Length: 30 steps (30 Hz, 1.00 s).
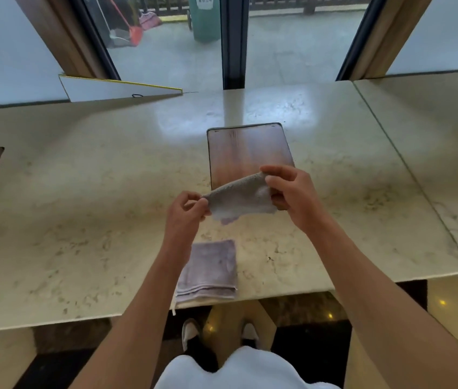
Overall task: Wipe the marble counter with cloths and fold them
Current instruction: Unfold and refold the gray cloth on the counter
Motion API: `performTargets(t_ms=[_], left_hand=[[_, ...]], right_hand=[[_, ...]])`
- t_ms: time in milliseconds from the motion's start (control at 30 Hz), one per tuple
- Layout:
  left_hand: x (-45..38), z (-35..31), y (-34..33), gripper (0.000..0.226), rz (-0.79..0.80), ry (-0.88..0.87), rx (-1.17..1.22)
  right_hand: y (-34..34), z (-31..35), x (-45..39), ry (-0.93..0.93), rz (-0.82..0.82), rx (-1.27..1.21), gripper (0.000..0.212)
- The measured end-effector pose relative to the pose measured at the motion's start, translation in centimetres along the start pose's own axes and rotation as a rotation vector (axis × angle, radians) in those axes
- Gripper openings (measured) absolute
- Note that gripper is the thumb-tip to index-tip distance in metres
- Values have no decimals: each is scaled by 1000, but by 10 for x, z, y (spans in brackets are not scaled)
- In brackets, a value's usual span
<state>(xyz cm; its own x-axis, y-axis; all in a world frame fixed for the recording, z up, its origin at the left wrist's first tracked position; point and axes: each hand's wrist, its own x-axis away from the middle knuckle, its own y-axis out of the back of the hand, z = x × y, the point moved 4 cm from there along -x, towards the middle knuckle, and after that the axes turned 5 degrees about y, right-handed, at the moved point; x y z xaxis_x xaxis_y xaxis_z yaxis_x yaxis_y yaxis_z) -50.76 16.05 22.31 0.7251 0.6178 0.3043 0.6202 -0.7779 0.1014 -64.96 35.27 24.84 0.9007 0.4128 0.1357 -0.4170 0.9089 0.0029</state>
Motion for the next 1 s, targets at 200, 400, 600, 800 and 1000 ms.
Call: performTargets(t_ms=[200, 400, 600, 800, 1000], left_hand=[[11, 0, -21, 15, 12, 27, 67], [14, 4, -34, 26, 21, 79, 181], [16, 4, -44, 14, -22, 30, 148], [27, 6, -55, 18, -20, -7, 22], [46, 32, -57, 18, -3, -101, -285]], right_hand=[[17, -3, 6, 48, -14, 59, 17], [33, -6, 8, 81, -32, 95, 16], [52, -13, 8, 190, -40, 250, 18], [68, -23, 20, 261, -35, 430, 21], [81, -46, 55, 339, -33, 582, 15]])
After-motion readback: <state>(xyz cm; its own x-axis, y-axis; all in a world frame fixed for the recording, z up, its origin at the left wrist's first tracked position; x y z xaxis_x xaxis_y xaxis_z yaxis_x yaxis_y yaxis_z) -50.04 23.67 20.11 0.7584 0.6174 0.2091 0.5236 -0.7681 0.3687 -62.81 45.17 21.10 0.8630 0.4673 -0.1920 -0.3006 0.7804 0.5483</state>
